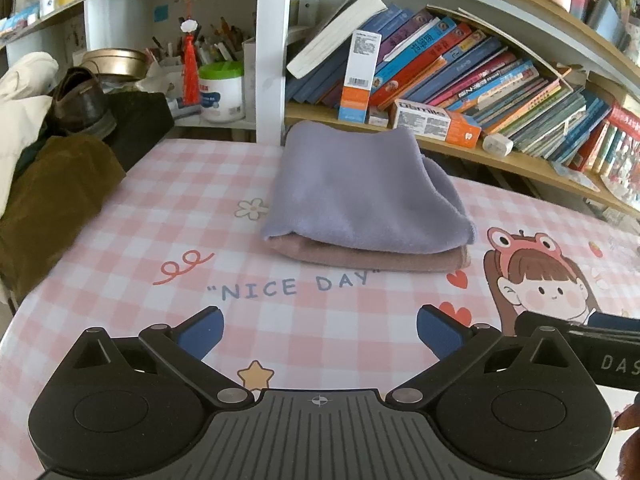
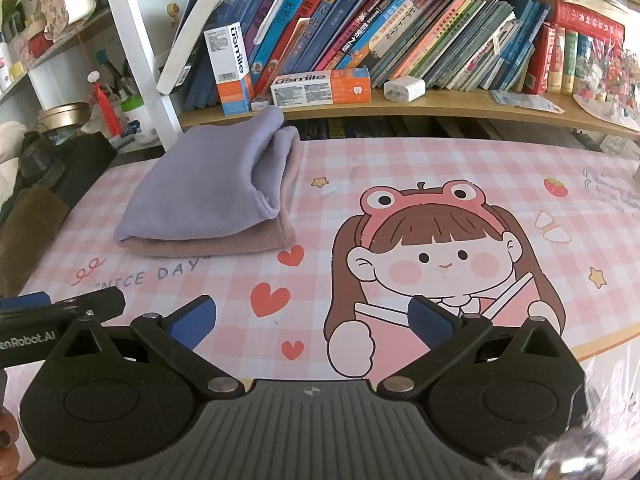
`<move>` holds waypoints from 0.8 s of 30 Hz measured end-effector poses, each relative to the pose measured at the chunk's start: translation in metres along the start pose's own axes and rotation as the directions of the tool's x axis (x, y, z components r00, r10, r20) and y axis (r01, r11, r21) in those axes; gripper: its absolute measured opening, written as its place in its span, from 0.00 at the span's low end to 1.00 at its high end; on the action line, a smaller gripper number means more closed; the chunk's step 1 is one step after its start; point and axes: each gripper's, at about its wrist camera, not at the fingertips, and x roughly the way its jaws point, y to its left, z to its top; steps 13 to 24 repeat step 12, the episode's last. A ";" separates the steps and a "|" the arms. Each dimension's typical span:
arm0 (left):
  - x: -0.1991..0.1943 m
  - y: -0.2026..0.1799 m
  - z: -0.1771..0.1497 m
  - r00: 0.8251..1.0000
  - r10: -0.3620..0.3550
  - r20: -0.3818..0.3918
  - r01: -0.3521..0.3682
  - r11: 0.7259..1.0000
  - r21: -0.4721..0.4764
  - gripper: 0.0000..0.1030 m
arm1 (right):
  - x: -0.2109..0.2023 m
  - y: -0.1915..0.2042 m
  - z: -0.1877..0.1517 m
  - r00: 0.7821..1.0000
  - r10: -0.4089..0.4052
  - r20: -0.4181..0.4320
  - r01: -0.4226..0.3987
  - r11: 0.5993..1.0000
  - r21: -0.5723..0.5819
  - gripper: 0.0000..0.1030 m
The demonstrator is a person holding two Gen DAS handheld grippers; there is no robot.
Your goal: Fold clothes
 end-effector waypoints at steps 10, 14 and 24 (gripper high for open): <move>0.005 -0.001 0.002 1.000 0.006 -0.013 -0.006 1.000 0.000 1.00 | 0.003 -0.003 0.000 1.000 -0.007 -0.006 0.007 1.000 0.011 1.00; 0.006 -0.002 0.002 1.000 0.006 -0.017 -0.006 1.000 0.003 1.00 | 0.004 -0.004 0.000 1.000 -0.008 -0.008 0.008 1.000 0.013 1.00; 0.006 -0.002 0.002 1.000 0.006 -0.017 -0.006 1.000 0.003 1.00 | 0.004 -0.004 0.000 1.000 -0.008 -0.008 0.008 1.000 0.013 1.00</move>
